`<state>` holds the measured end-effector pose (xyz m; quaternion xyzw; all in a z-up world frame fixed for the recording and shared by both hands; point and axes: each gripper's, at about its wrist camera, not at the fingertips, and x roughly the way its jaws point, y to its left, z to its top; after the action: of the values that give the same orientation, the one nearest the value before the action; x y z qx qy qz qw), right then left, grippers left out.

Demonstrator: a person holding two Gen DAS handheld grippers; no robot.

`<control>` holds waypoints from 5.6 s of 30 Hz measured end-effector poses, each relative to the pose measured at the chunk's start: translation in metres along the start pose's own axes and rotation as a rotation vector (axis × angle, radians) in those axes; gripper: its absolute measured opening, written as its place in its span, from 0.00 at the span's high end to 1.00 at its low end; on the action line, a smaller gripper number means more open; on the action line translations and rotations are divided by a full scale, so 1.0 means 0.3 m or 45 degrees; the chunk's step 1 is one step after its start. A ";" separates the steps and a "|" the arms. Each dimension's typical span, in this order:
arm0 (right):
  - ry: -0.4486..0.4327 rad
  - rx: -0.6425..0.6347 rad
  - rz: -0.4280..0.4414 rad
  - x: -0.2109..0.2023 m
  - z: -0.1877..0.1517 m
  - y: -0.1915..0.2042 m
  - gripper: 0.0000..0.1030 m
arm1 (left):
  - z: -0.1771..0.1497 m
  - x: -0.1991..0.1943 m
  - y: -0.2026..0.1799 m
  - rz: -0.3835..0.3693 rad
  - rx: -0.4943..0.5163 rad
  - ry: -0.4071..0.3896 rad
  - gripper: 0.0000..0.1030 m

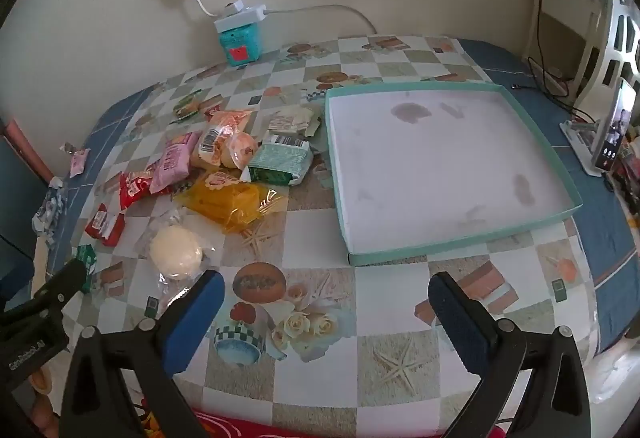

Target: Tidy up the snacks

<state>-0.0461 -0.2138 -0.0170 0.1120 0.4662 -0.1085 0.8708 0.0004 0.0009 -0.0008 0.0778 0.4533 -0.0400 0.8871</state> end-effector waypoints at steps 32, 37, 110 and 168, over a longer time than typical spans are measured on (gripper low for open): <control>0.001 -0.046 -0.052 0.031 0.019 0.015 0.00 | -0.007 0.031 -0.014 0.053 0.018 0.035 0.00; 0.002 -0.047 -0.054 0.033 0.019 0.014 0.00 | -0.008 0.032 -0.014 0.052 0.022 0.039 0.00; 0.117 -0.240 0.221 0.196 0.072 0.315 0.00 | -0.026 0.200 0.523 -0.019 -0.484 0.077 0.00; 0.272 -0.370 0.368 0.304 0.054 0.441 0.49 | 0.021 0.312 0.523 0.081 -0.431 0.325 0.59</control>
<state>0.0548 -0.1005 -0.0720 0.0620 0.5456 0.0980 0.8300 0.0824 0.1542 -0.0573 -0.0536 0.5596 0.0751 0.8236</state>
